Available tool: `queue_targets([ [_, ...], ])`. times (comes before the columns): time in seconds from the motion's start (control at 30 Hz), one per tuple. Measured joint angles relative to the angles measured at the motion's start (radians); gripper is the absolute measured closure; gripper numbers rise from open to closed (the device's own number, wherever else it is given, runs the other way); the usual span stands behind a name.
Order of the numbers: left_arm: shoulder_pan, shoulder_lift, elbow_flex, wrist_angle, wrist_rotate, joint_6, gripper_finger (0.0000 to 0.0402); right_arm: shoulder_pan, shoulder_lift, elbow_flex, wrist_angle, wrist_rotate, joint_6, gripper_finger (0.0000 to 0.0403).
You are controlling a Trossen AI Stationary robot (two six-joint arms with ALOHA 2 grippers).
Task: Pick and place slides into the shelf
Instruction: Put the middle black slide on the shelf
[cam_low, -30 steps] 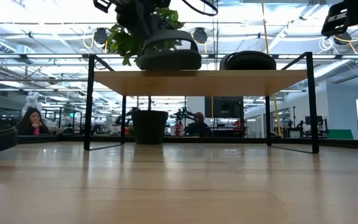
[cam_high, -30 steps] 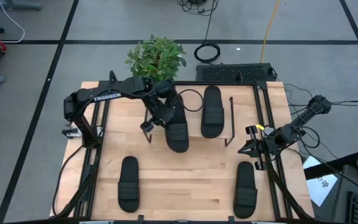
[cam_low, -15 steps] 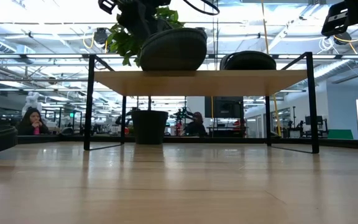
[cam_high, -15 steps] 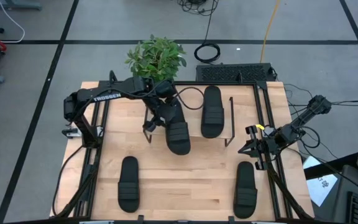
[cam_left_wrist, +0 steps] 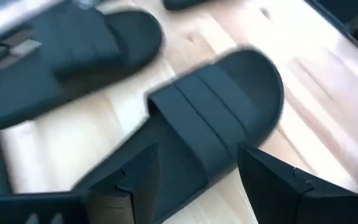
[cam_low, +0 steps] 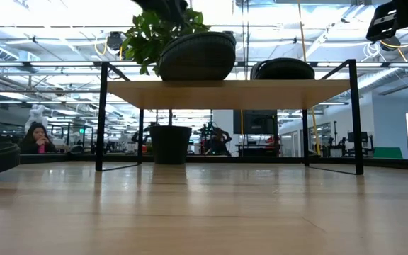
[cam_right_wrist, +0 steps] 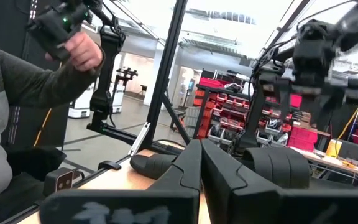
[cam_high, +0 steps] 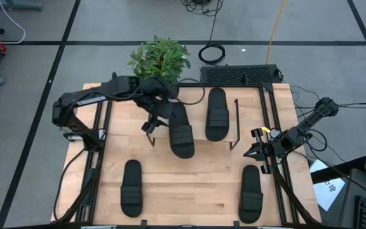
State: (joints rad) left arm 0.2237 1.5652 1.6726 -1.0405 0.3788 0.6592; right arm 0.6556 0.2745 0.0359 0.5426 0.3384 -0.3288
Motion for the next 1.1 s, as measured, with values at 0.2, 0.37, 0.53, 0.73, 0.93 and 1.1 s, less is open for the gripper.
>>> queue_targets([
  [0.2,-0.192,-0.04,0.0,0.036,-0.174,-0.089,0.0193,0.0,0.0,0.0,0.005,0.0,-0.001,0.0403],
  [0.37,-0.411,-0.041,0.0,0.133,-0.489,-0.139,0.0193,0.0,0.0,0.0,0.008,0.0,-0.001,0.0403],
  [0.53,-0.587,-0.025,0.0,0.235,-0.926,-0.311,0.0194,0.0,0.0,0.0,0.008,-0.001,0.008,0.0403],
  [0.73,-0.69,0.062,-0.002,0.226,-1.301,-0.472,0.0227,0.0,0.0,0.0,0.008,-0.003,0.027,0.0403],
  [0.93,-0.692,0.181,-0.002,0.207,-1.331,-0.58,0.0253,0.0,0.0,0.0,0.007,-0.004,0.041,0.0403],
  [1.1,-0.679,0.256,-0.003,0.201,-1.478,-0.496,0.0248,0.0,0.0,0.0,0.007,-0.004,0.055,0.0403],
])
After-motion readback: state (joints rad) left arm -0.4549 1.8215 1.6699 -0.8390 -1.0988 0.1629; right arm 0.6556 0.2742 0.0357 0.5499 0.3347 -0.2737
